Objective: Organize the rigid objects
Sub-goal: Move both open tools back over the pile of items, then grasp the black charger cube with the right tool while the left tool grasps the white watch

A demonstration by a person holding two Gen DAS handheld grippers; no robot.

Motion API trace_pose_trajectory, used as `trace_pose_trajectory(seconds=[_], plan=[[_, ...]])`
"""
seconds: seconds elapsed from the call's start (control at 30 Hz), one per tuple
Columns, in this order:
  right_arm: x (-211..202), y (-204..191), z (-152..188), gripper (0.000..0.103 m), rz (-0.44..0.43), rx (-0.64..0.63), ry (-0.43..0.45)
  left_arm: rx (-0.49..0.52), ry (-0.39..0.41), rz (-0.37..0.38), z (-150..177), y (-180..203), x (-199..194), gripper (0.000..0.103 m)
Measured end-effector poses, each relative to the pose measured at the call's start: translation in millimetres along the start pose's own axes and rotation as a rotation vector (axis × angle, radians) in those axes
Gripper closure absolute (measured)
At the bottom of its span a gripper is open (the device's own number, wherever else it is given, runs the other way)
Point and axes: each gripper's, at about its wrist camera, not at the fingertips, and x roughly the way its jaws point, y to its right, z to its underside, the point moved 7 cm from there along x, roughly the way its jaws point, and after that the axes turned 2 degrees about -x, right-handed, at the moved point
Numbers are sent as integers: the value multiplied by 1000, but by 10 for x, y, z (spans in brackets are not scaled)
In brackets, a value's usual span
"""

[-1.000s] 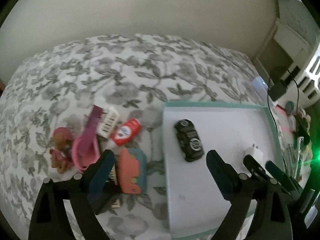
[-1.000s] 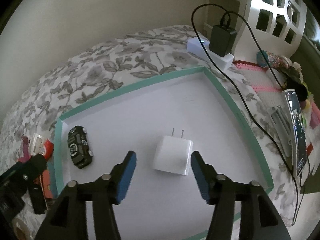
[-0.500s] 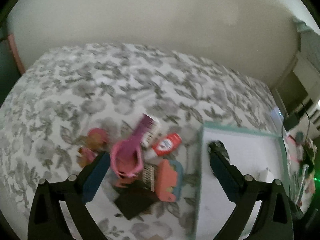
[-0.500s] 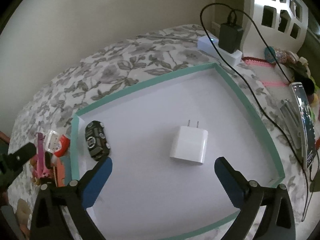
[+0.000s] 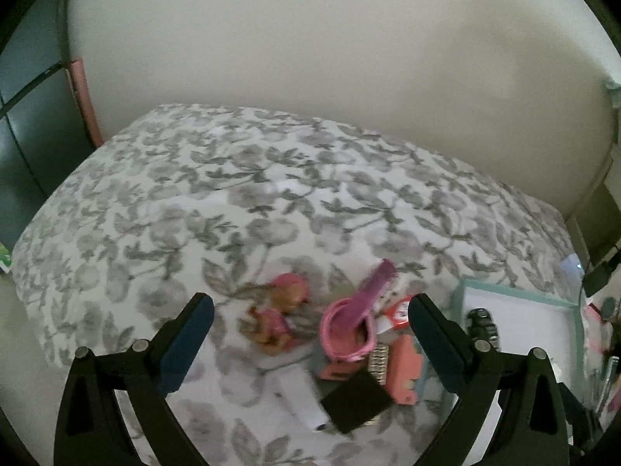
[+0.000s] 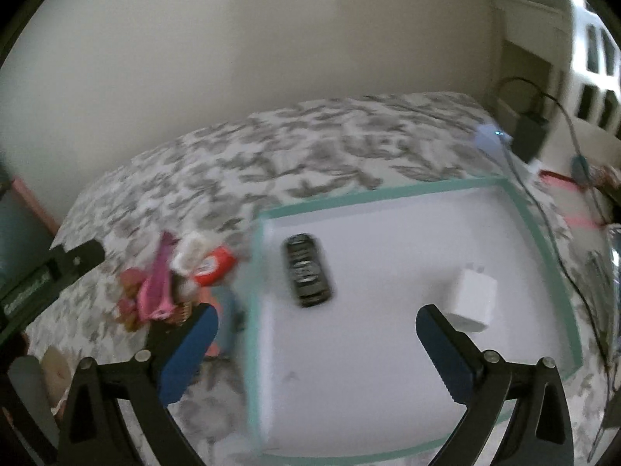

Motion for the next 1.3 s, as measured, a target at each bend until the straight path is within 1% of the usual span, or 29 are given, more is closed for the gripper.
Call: trace_pose_trajectory(seconds=[0.13, 0.23, 0.33, 0.4, 0.47, 0.6, 0.73, 0.9, 1.0, 1.3], plan=[[66, -205, 30, 0, -44, -35, -30, -42, -46, 3, 35, -209, 23, 3], [98, -335, 38, 0, -64, -64, -40, -69, -80, -16, 70, -360, 54, 3], [131, -467, 49, 0, -108, -70, -61, -66, -135, -61, 150, -466, 134, 3], [161, -563, 64, 0, -128, -85, -75, -58, -189, -91, 231, -520, 216, 3], [193, -686, 92, 0, -132, -120, -83, -65, -232, -97, 300, -564, 280, 3], [306, -889, 204, 0, -158, -178, -124, -120, -322, -88, 447, -679, 434, 3], [441, -1017, 353, 0, -141, -252, -178, -160, -378, -109, 549, -792, 525, 3], [566, -1079, 454, 0, -121, -313, -214, -231, -444, -106, 669, -900, 623, 3], [626, -1113, 523, 0, -90, -377, -231, -267, -464, -92, 704, -923, 646, 3], [675, -1159, 615, 1, -35, -539, -235, -326, -498, -61, 756, -943, 673, 3]])
